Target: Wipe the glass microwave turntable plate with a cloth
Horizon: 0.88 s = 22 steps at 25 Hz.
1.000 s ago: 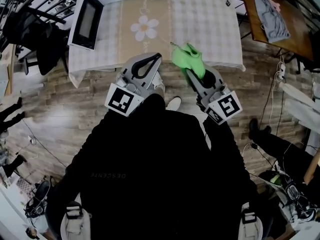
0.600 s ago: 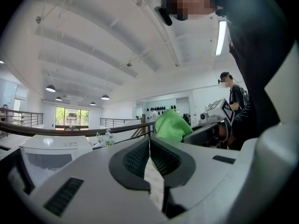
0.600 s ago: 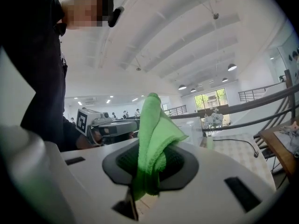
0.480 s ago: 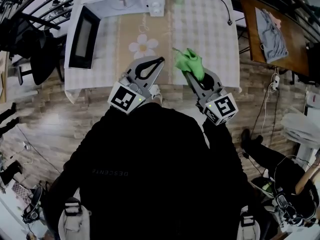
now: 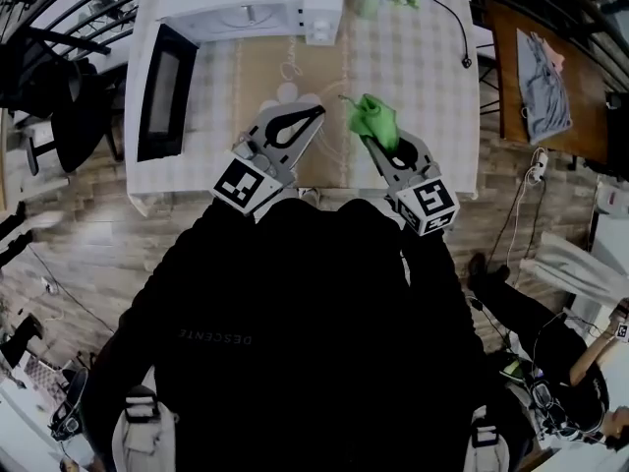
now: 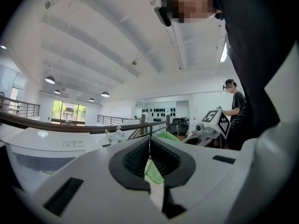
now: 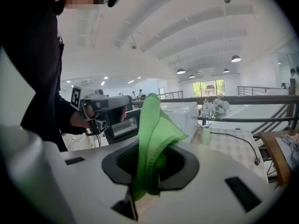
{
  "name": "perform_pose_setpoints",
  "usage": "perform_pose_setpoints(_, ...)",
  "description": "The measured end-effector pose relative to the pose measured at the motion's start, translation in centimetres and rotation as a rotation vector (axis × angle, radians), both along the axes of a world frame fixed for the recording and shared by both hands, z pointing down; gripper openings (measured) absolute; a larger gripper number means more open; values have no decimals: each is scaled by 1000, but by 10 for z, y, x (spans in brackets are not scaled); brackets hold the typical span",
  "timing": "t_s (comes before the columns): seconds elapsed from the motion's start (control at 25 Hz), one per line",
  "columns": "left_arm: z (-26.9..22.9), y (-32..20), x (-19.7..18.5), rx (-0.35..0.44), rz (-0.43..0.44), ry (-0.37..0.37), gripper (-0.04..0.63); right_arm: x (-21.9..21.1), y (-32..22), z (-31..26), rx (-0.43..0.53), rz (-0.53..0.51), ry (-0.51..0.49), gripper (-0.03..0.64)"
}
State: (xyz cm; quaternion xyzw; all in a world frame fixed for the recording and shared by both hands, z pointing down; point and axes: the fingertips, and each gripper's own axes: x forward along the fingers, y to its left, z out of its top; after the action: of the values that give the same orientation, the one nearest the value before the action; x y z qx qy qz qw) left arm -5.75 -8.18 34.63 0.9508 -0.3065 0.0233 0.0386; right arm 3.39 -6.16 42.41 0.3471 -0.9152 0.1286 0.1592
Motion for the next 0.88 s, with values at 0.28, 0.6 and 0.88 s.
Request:
perform_pose_setpoints(0.28,12,-24,-12,-22,-48,2,21,-8,-34,27,-9,-19,122,94)
perform_pose_setpoints(0.6,24,-43,-8,-18,-155,-20,21,-15,-72,83,-81,-162,208,94)
perform_pose_setpoints(0.88,33,-50,-9,-43,-287,-19,21,-23,-89,132,-156,-292,266,94)
